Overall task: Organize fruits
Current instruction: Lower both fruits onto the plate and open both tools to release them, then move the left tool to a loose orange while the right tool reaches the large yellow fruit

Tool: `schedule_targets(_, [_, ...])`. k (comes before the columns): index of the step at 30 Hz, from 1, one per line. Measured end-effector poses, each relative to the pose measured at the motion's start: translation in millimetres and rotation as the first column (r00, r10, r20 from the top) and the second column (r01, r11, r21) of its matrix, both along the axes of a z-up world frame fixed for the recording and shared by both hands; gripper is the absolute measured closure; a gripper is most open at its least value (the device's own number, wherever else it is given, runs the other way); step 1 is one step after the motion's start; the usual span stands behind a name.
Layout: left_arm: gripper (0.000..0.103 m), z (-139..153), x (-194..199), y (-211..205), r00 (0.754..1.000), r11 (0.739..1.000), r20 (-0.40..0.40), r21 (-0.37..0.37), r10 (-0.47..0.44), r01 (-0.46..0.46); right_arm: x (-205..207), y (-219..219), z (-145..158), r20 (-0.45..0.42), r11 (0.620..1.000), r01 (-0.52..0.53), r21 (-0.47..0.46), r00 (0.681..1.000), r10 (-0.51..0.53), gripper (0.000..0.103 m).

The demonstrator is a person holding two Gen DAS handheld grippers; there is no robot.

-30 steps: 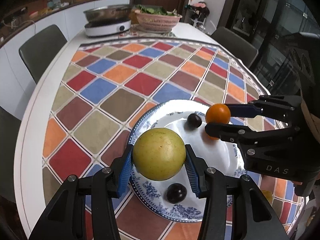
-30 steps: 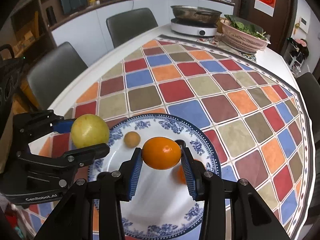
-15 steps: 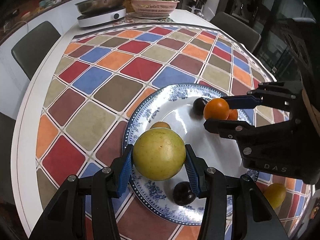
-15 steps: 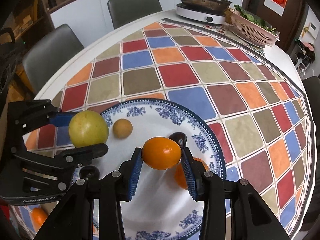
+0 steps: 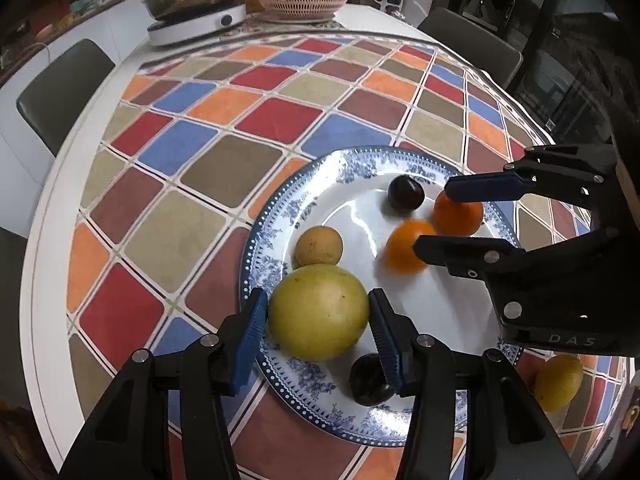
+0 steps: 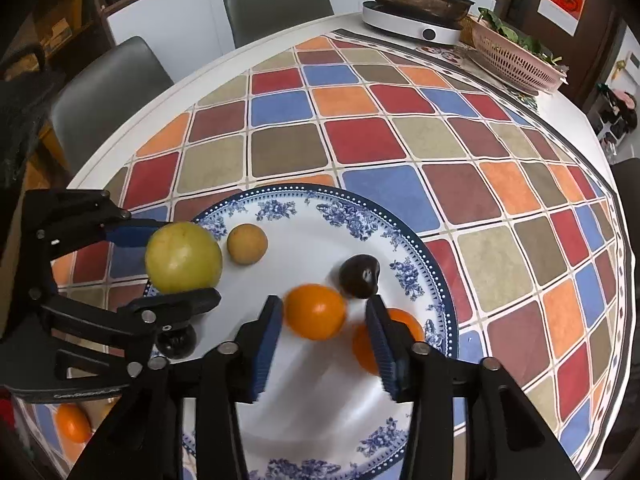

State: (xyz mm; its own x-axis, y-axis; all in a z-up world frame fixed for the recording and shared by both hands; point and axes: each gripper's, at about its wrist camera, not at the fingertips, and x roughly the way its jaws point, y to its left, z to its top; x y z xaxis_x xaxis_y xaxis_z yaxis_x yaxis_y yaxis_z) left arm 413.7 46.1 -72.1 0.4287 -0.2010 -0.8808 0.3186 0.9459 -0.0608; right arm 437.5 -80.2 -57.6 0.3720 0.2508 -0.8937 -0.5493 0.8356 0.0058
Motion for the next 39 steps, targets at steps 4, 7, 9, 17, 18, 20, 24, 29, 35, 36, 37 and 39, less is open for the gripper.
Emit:
schedule_targets(4, [0.046, 7.5, -3.2, -0.8, 1.000, 1.000, 0.031, 0.018, -0.004, 0.003, -3.1, -1.7, 2.1, 0.018, 1.000, 0.001, -0.009, 1.000, -0.001, 0.054])
schedule_targets(7, [0.046, 12.0, -7.2, -1.1, 0.999, 1.000, 0.047, 0.027, -0.003, 0.002, -5.7, -7.1, 6.5, 0.021, 1.000, 0.021, 0.012, 1.000, -0.022, 0.054])
schedule_targets(9, [0.046, 17.3, -11.2, -1.0, 0.998, 1.000, 0.062, 0.018, 0.006, -0.007, -8.5, -9.3, 10.1, 0.031, 0.999, 0.027, 0.018, 0.999, -0.028, 0.054])
schedule_targets(17, [0.046, 52.6, -36.4, -3.1, 0.990, 0.999, 0.133, 0.003, 0.049, -0.050, -32.0, -19.3, 39.8, 0.094, 0.996, 0.054, 0.064, 0.994, -0.060, 0.054])
schedule_targets(18, [0.046, 56.5, -39.6, -3.3, 0.988, 0.999, 0.142, -0.002, 0.053, -0.053, -35.4, -20.8, 43.9, 0.100, 0.996, 0.058, 0.071, 0.993, -0.065, 0.054])
schedule_targets(20, [0.046, 66.7, -48.9, -3.7, 0.985, 0.998, 0.159, -0.008, 0.065, -0.064, -44.7, -24.3, 53.5, 0.115, 0.994, 0.064, 0.087, 0.991, -0.074, 0.054])
schedule_targets(24, [0.046, 88.3, -71.6, -5.3, 0.974, 0.998, 0.218, -0.032, 0.066, -0.061, -64.2, -30.4, 70.8, 0.149, 0.991, 0.069, 0.115, 0.985, -0.086, 0.054])
schedule_targets(29, [0.045, 109.0, -101.7, -7.6, 0.956, 0.997, 0.284, -0.035, 0.071, -0.063, -92.7, -34.9, 89.0, 0.197, 0.989, 0.071, 0.132, 0.976, -0.097, 0.054])
schedule_targets(35, [0.040, 124.1, -135.5, -8.1, 0.937, 0.996, 0.340, -0.030, 0.085, -0.079, -124.2, -38.9, 106.0, 0.262, 0.987, 0.079, 0.143, 0.958, -0.115, 0.051])
schedule_targets(36, [0.039, 126.5, -141.9, -7.3, 0.931, 0.996, 0.354, -0.035, 0.091, -0.084, -129.1, -39.5, 108.1, 0.271, 0.986, 0.083, 0.143, 0.955, -0.120, 0.047])
schedule_targets(37, [0.038, 127.6, -145.9, -6.5, 0.927, 0.996, 0.362, -0.038, 0.094, -0.086, -133.3, -40.6, 109.8, 0.277, 0.986, 0.087, 0.143, 0.953, -0.124, 0.040])
schedule_targets(39, [0.037, 129.9, -155.0, -5.6, 0.922, 0.995, 0.373, -0.043, 0.104, -0.095, -146.0, -41.8, 114.8, 0.307, 0.986, 0.092, 0.140, 0.943, -0.131, 0.039])
